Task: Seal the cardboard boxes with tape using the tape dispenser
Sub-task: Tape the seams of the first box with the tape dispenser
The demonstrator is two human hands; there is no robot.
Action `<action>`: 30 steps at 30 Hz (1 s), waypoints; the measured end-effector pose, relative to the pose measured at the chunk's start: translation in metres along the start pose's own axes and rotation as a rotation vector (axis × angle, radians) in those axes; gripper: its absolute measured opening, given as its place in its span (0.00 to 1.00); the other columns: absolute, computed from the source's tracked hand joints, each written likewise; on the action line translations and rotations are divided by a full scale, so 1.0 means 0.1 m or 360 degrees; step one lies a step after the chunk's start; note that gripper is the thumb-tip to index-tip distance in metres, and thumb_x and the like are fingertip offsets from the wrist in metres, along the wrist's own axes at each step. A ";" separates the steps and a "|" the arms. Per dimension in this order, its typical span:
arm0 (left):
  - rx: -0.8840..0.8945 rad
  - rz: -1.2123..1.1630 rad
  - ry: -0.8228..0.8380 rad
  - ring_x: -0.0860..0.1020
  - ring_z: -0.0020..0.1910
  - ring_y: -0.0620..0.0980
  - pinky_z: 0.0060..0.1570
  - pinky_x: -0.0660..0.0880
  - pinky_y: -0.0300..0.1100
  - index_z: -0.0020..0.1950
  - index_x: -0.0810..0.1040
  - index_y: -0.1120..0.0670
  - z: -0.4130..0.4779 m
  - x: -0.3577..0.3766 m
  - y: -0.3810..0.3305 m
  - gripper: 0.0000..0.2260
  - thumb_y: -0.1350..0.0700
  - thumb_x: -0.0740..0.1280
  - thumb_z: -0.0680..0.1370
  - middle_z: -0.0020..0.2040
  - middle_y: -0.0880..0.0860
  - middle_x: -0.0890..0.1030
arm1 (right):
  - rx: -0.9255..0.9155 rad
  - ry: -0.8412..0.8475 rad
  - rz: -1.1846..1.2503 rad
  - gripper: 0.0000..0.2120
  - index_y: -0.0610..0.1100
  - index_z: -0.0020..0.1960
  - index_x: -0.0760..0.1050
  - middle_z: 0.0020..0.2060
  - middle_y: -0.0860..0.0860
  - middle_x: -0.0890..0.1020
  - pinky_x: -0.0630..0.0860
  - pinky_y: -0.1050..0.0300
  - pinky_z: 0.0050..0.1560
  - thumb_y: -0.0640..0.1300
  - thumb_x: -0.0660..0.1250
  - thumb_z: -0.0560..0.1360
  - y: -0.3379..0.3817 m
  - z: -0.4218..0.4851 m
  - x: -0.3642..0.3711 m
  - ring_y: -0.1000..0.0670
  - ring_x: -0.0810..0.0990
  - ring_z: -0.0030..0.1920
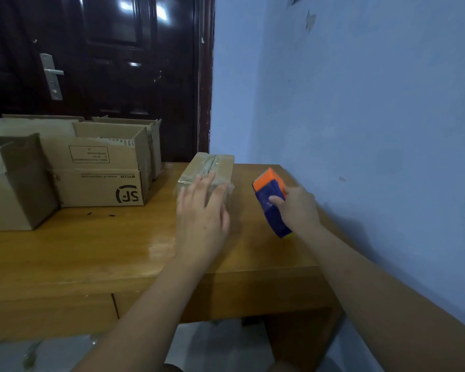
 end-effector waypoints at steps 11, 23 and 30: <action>-0.0381 -0.0112 0.0097 0.63 0.72 0.48 0.73 0.45 0.50 0.68 0.71 0.50 0.10 -0.10 0.24 0.19 0.58 0.64 0.78 0.68 0.50 0.72 | 0.0133 0.0756 -0.0563 0.19 0.37 0.67 0.66 0.58 0.40 0.76 0.73 0.52 0.55 0.46 0.60 0.81 0.23 0.06 0.42 0.42 0.77 0.57; -0.0901 -0.0861 0.0042 0.65 0.69 0.46 0.66 0.64 0.41 0.72 0.66 0.50 0.20 -0.20 0.60 0.22 0.65 0.59 0.79 0.70 0.48 0.68 | -0.0060 0.0636 -0.0700 0.36 0.43 0.76 0.53 0.70 0.40 0.61 0.67 0.49 0.66 0.47 0.68 0.75 0.21 -0.13 0.27 0.40 0.62 0.69; -0.1315 -0.1336 0.0196 0.69 0.68 0.48 0.69 0.65 0.48 0.73 0.65 0.53 0.20 -0.04 0.82 0.23 0.69 0.54 0.79 0.68 0.50 0.73 | -0.0582 0.0019 0.0506 0.24 0.44 0.72 0.68 0.66 0.47 0.75 0.64 0.66 0.63 0.31 0.53 0.78 0.66 -0.09 0.14 0.49 0.72 0.66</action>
Point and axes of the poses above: each hand's wrist, its own z-axis towards the middle knuckle, its own x-axis out of the palm, y = z × x, the point moved 4 cm from there along z, towards the middle knuckle
